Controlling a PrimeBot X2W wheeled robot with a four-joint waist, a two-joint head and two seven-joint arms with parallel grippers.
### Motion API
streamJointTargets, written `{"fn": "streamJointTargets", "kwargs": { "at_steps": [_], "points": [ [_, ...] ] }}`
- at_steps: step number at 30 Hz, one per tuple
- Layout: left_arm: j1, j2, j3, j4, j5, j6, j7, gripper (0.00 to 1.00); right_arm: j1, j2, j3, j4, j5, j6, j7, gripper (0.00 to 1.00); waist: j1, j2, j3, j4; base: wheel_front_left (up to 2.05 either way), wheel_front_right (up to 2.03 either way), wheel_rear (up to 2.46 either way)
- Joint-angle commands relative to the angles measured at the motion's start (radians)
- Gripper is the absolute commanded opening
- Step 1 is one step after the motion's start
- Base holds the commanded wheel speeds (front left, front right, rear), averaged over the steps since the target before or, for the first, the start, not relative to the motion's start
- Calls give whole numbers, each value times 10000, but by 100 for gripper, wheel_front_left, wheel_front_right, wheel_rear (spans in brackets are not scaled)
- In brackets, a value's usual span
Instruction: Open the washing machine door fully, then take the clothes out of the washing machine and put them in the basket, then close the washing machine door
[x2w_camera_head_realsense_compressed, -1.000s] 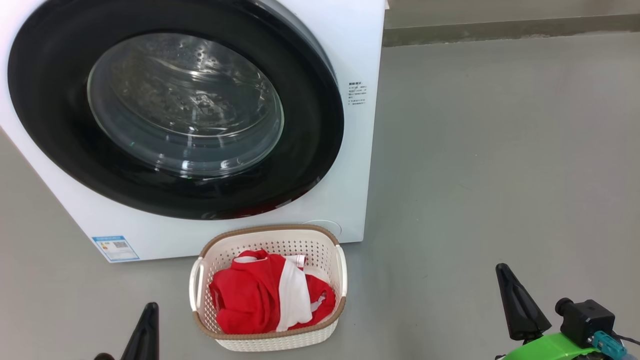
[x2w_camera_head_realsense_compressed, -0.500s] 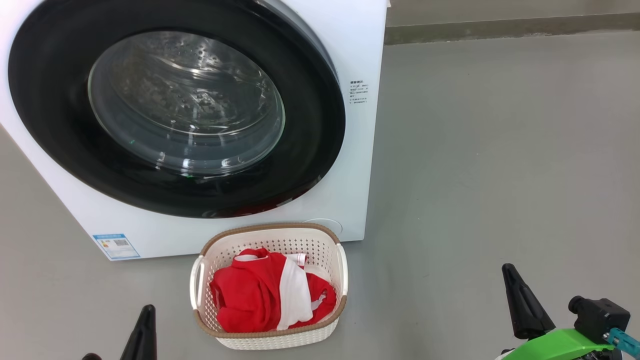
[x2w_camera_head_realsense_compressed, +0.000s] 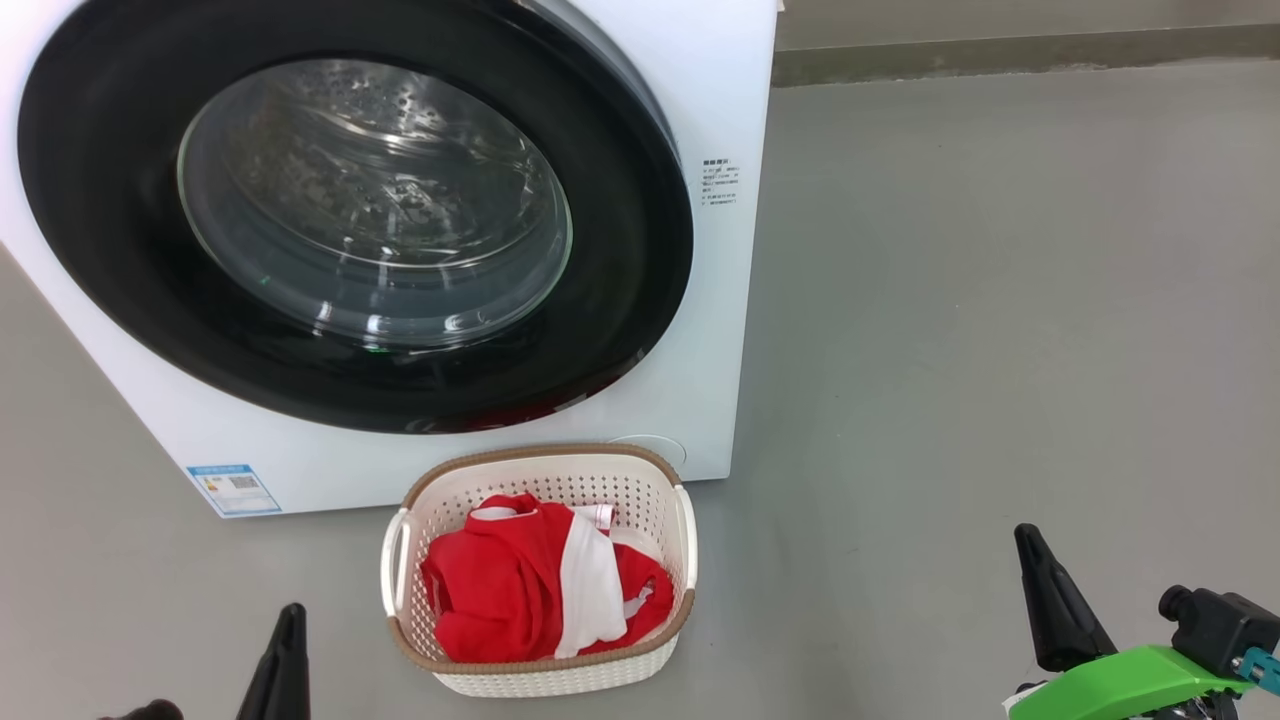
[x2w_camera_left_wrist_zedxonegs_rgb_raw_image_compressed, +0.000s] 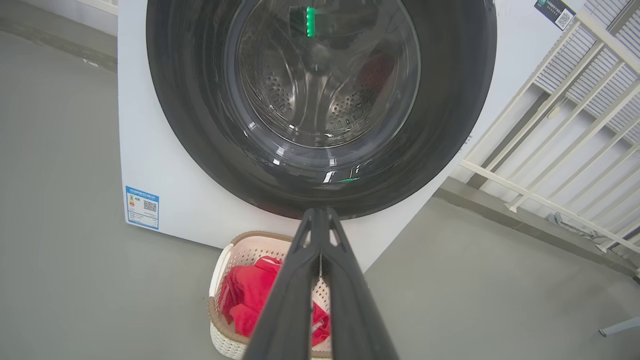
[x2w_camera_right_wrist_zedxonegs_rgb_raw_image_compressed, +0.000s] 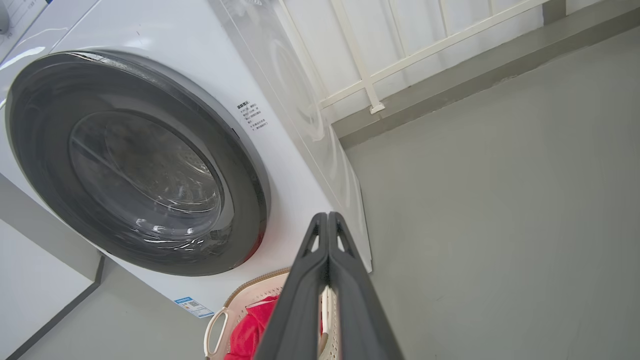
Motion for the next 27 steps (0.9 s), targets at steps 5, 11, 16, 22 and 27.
{"fn": "streamJointTargets", "kwargs": {
  "at_steps": [5, 11, 16, 22, 27],
  "points": [
    [-490, 98, 100, -169, -742, -21, 162, 0, -524, -108, -78, -232, 707, -4, 185, 0, -1, 0, 11, 11, 0, 0, 0],
    [-577, 98, 111, -118, -1449, -24, 335, 0, -589, -111, -125, -223, 1348, -4, 360, 0, -1, 0, 25, 24, 0, 0, 0],
    [-650, 98, 120, -75, -2038, -27, 479, 0, -643, -114, -165, -215, 1881, -5, 506, 0, -1, 0, 36, 35, 0, 0, 0],
    [-737, 97, 132, -24, -2745, -30, 652, 0, -708, -116, -214, -206, 2520, -5, 682, 0, -1, 0, 49, 48, 0, 0, 0],
    [-809, 97, 141, 18, -3330, -33, 795, 0, -762, -118, -255, -198, 3049, -6, 828, 0, -1, 0, 60, 59, 0, 0, 0]
  ]
}}
